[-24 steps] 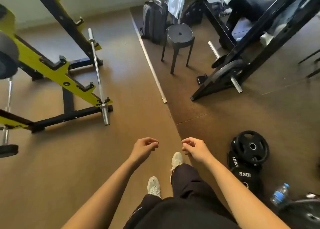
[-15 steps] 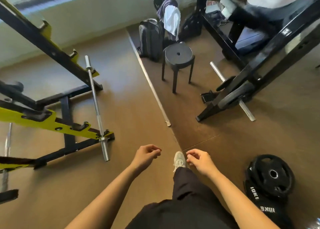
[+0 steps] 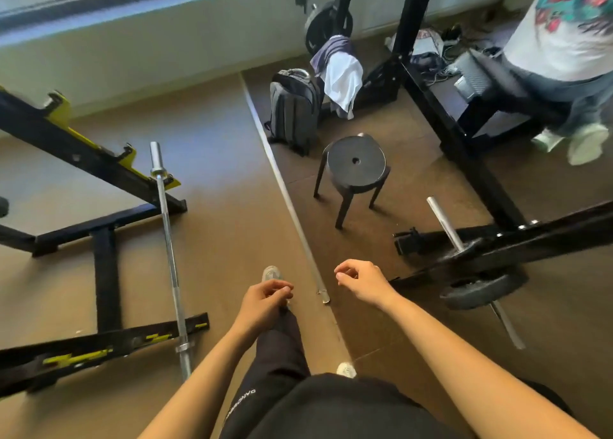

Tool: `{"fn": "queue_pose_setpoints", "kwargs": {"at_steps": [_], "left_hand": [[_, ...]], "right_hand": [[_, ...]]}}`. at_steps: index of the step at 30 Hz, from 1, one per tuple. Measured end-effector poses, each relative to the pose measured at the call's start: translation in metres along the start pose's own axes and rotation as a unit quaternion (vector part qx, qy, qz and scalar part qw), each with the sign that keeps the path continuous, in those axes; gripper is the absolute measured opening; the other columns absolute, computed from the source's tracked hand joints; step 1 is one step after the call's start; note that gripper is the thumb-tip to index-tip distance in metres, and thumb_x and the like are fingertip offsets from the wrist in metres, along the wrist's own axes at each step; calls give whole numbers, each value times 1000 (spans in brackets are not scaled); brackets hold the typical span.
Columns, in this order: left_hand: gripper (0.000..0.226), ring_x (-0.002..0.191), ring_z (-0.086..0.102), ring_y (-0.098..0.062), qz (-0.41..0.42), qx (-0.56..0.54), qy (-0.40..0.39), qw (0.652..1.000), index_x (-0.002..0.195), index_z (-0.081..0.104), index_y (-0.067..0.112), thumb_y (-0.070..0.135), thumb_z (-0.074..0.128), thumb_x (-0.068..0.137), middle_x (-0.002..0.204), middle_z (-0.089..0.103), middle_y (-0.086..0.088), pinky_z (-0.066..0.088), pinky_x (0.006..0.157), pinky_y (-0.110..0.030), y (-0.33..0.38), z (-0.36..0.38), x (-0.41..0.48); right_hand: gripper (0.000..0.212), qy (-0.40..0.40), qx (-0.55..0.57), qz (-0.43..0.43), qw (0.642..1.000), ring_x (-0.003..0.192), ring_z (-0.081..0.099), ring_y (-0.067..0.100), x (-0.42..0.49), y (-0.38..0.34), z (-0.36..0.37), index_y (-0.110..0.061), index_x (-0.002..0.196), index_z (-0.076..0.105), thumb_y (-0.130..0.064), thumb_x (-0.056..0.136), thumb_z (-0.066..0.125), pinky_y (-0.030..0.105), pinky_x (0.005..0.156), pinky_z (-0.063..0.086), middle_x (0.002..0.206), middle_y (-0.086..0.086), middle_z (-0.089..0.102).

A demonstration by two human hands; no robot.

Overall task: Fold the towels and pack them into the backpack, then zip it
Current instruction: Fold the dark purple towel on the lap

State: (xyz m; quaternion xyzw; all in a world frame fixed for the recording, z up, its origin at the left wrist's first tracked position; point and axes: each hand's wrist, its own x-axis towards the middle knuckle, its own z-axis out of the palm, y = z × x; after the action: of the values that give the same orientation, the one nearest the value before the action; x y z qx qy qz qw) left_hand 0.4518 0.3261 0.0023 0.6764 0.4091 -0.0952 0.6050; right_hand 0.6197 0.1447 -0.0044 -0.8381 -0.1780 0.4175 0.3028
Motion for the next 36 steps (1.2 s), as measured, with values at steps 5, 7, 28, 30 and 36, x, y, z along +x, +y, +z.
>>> {"fn": "queue_pose_setpoints", "kwargs": {"at_steps": [5,7,28,30,36], "left_hand": [[14,81,67,-17,9,17,-21,1000,103,75,4,8,63,97,97,76,-17,49,61,-10,49,-74,111],[14,82,68,-18,21,28,-26,999,102,75,6,9,62,98,96,77,-15,50,63,-11,75,-106,154],[13,82,72,-19,8,123,-100,987,91,76,19,18,64,97,87,78,-4,59,83,-37,342,-208,531],[14,81,72,-18,15,114,-101,988,91,78,19,19,65,96,84,78,-1,57,80,-33,368,-209,566],[12,86,73,-23,36,110,-163,980,87,79,22,22,68,93,83,78,-2,58,90,-44,429,-188,707]], "right_hand": [[15,24,35,47,998,92,70,17,89,-68,-8,-21,109,71,-23,99,61,38,88,60,95,1,73],[13,33,56,55,996,89,71,18,121,-96,-13,-22,107,71,-21,98,61,36,85,61,92,0,73],[12,82,135,117,980,86,70,15,481,-247,-187,-22,106,70,-23,99,60,34,83,59,91,-2,73],[12,87,136,128,979,84,70,14,508,-260,-210,-24,105,70,-25,99,59,33,83,58,89,-2,74],[16,160,129,168,964,96,69,22,614,-266,-280,-20,109,71,-23,96,61,33,88,54,95,0,72]]}}
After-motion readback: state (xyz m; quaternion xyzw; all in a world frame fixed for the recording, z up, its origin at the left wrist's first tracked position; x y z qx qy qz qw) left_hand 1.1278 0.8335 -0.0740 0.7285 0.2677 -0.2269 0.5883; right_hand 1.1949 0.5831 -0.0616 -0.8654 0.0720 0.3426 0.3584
